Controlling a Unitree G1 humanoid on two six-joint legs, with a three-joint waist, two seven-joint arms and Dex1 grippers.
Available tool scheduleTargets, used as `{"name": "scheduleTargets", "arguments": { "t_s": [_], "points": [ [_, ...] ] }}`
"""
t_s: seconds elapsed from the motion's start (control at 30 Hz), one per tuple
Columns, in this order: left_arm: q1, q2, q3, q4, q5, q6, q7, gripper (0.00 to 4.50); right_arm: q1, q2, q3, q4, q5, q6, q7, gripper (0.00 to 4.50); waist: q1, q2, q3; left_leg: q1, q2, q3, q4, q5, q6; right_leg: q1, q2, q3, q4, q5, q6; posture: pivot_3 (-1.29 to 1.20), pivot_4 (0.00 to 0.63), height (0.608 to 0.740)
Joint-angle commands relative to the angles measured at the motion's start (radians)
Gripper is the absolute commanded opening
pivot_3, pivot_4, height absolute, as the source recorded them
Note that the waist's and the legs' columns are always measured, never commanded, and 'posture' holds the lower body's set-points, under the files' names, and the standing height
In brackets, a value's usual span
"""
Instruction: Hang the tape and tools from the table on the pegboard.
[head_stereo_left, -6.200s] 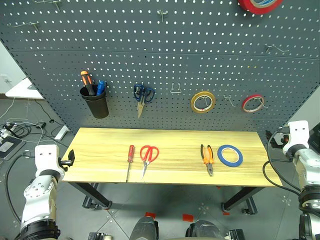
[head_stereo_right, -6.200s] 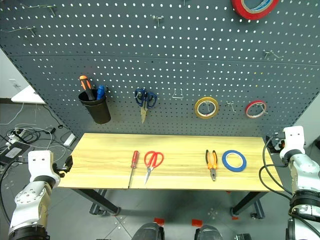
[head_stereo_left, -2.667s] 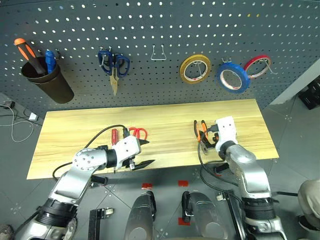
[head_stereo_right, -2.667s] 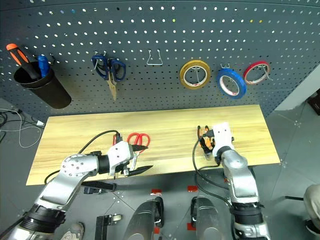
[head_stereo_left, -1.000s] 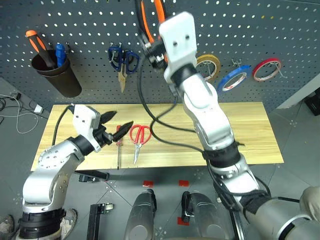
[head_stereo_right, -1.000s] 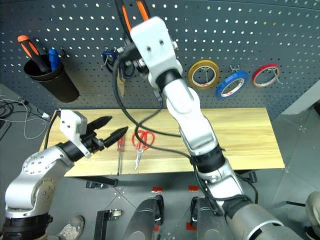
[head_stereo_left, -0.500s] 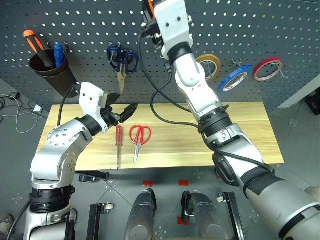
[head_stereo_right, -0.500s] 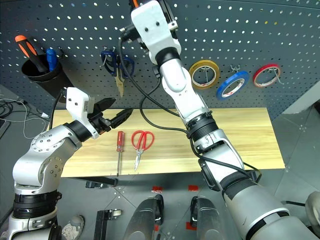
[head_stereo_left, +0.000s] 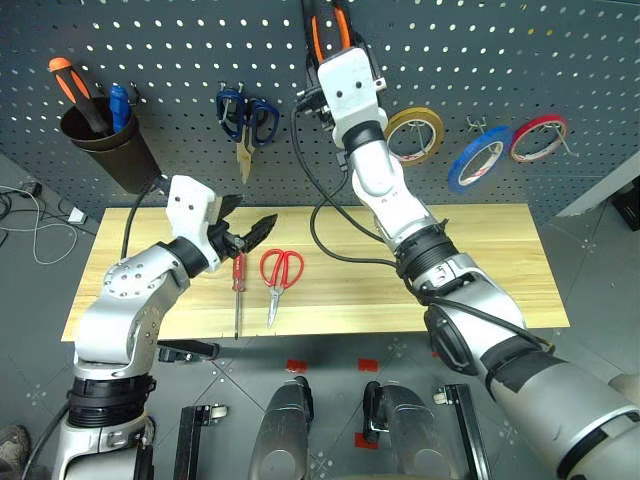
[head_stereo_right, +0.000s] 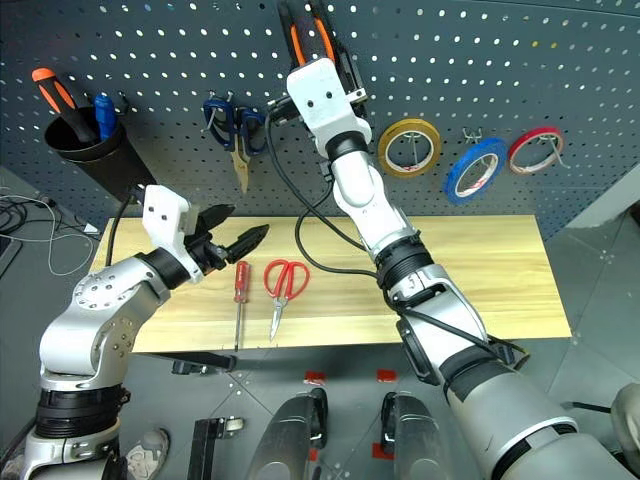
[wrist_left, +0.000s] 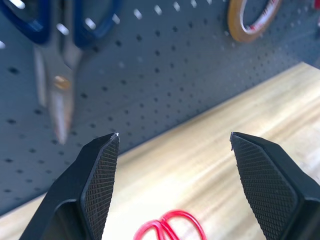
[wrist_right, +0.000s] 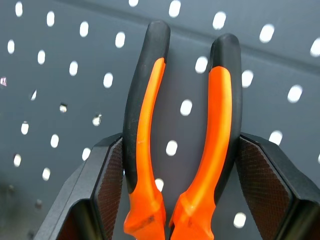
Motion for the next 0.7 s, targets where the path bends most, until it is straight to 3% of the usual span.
{"name": "scheduleTargets", "arguments": {
  "t_s": [0.03, 0.1, 0.17, 0.27, 0.37, 0.53, 0.7],
  "points": [
    [0.013, -0.02, -0.007, 0.017, 0.032, -0.021, 0.03, 3.75, 0.04, 0.008, -0.033, -0.077, 0.052, 0.051, 0.029, 3.96, 0.0, 0.0, 0.0, 0.0, 0.0, 0.0, 0.0, 0.0, 0.0, 0.0, 0.0, 0.0, 0.0, 0.0, 0.0, 0.11, 0.356, 0.74],
    [0.009, -0.033, -0.013, 0.034, 0.041, -0.023, 0.036, 3.75, 0.063, 0.008, -0.033, -0.115, 0.052, 0.089, 0.038, 4.48, -0.001, 0.0, 0.0, 0.0, 0.0, 0.0, 0.0, 0.0, 0.0, 0.0, 0.0, 0.0, 0.0, 0.0, 0.0, 0.1, 0.352, 0.74],
    [0.013, -0.036, -0.023, 0.05, 0.065, -0.025, 0.049, 3.75, 0.1, 0.008, -0.033, -0.187, 0.062, 0.144, 0.056, 4.48, -0.001, 0.0, 0.0, 0.0, 0.0, 0.0, 0.0, 0.0, 0.0, 0.0, 0.0, 0.0, 0.0, 0.0, 0.0, 0.09, 0.35, 0.74],
    [0.045, -0.047, -0.014, 0.042, 0.071, 0.015, 0.077, 4.48, 0.218, 0.01, -0.014, -0.413, 0.104, 0.311, 0.146, 4.5, -0.001, 0.0, 0.0, 0.0, 0.0, 0.0, -0.001, 0.0, 0.0, 0.0, 0.0, 0.0, 0.0, 0.0, 0.0, 0.07, 0.345, 0.74],
    [0.102, -0.047, -0.035, 0.011, 0.094, 0.068, 0.112, 4.48, 0.371, -0.007, 0.036, -0.678, 0.161, 0.523, 0.287, 4.5, -0.002, 0.0, 0.0, 0.0, 0.0, 0.0, -0.002, 0.0, 0.001, 0.0, 0.0, 0.0, -0.002, 0.0, 0.0, 0.06, 0.342, 0.74],
    [0.173, -0.053, -0.117, -0.034, 0.153, 0.263, 0.198, 4.48, 0.685, -0.156, 0.159, -1.178, 0.349, 0.91, 0.562, 4.5, 0.0, 0.0, 0.0, -0.001, 0.0, -0.001, -0.003, -0.002, 0.002, 0.0, 0.0, 0.0, -0.004, -0.001, 0.001, 0.06, 0.342, 0.74],
    [0.154, -0.107, -0.171, 0.031, 0.169, 0.323, 0.222, 4.48, 0.845, -0.292, 0.22, -1.388, 0.426, 1.086, 0.663, 4.5, -0.001, 0.0, 0.0, 0.0, 0.0, -0.003, -0.002, -0.004, 0.006, 0.0, 0.0, -0.001, -0.001, -0.003, 0.005, 0.04, 0.342, 0.74]
  ]
}}
